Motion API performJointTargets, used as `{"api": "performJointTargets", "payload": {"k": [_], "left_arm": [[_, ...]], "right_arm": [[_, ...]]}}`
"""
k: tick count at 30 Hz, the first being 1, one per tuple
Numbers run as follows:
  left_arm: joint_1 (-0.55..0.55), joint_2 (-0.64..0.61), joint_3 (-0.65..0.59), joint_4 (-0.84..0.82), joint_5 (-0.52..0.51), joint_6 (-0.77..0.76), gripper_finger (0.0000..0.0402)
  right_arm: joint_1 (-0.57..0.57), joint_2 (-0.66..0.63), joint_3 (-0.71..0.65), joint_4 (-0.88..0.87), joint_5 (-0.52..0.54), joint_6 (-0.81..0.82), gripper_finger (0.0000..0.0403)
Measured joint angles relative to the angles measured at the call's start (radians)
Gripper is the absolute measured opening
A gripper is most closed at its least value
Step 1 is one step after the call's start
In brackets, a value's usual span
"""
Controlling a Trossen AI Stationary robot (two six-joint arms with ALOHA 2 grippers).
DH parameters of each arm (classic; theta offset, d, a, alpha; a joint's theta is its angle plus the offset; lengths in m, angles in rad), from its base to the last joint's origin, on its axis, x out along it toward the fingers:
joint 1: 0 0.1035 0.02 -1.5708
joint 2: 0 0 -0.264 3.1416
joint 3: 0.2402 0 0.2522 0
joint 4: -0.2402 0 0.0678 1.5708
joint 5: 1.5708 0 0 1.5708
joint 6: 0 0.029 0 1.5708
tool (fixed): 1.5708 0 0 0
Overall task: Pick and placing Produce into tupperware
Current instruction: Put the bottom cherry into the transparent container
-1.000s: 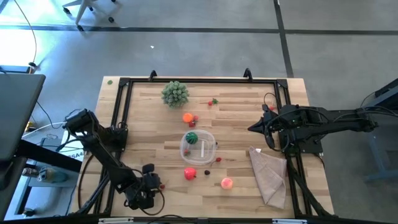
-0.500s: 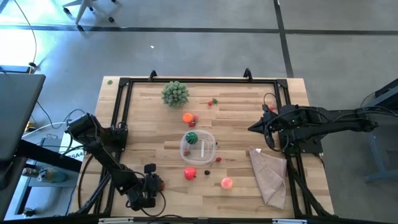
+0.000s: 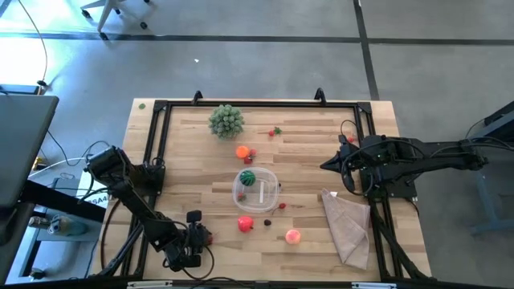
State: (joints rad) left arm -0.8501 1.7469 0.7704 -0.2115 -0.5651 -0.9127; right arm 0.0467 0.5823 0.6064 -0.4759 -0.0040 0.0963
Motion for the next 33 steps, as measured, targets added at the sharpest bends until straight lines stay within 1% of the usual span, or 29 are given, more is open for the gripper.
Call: {"api": "performJointTargets", "payload": {"k": [8,18,23,33], "left_arm": [[0.0,0.0,0.0,0.0,0.001,0.0,0.0141],[0.0,0.0,0.0,0.002,0.014,0.0,0.008],[0.0,0.0,0.0,0.002,0.014,0.0,0.006],[0.0,0.0,0.015,-0.003,0.013,0.016,0.0061]], "right_arm": [[0.0,0.0,0.0,0.0,0.0,0.0,0.0],[0.0,0.0,0.0,0.0,0.0,0.0,0.0],[0.0,0.0,0.0,0.0,0.0,0.0,0.0],[0.0,0.0,0.0,0.0,0.0,0.0,0.0]]}}
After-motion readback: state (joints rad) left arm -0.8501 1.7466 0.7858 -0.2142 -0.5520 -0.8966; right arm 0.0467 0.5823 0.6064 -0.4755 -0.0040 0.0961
